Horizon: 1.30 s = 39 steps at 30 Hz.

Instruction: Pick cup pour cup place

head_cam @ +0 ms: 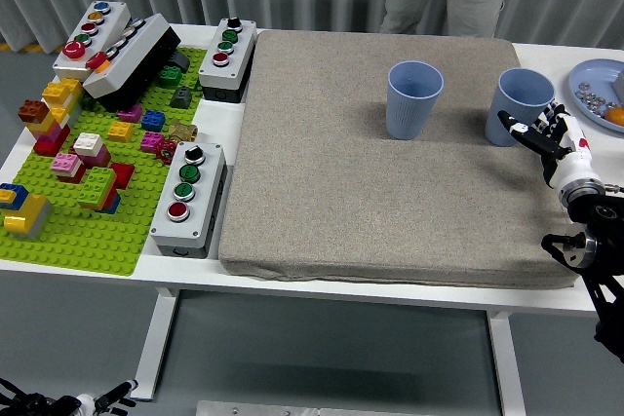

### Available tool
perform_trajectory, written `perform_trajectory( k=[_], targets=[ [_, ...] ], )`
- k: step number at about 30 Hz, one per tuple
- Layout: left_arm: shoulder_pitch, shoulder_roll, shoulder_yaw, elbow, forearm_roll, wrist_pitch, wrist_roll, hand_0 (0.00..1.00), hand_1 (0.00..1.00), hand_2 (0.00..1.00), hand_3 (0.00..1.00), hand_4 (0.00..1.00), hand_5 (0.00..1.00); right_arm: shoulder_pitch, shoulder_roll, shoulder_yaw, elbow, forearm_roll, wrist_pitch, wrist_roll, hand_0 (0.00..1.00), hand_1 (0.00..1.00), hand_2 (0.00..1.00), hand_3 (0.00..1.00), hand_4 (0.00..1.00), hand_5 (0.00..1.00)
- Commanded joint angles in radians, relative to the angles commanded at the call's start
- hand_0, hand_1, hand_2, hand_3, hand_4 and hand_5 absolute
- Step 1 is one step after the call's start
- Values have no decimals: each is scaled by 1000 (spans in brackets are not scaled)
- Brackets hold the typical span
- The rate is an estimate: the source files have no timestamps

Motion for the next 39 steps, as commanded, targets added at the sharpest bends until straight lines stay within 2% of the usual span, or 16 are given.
perform_trajectory(
  k=[35,36,39],
  targets=[
    [-14,0,3,0,4,-1,1,847,858,890,787,594,998,56,21,-10,-77,24,0,6,998,966,998,998,848,328],
    [-14,0,3,0,5,-1,1,847,858,890,787,595,998,59,21,-11,-80,24,0,6,998,956,998,998,866,371],
    [-14,0,3,0,5,-1,1,847,858,890,787,595,998,66,22,-13,-86,29,3,6,998,956,998,998,866,371]
  ],
)
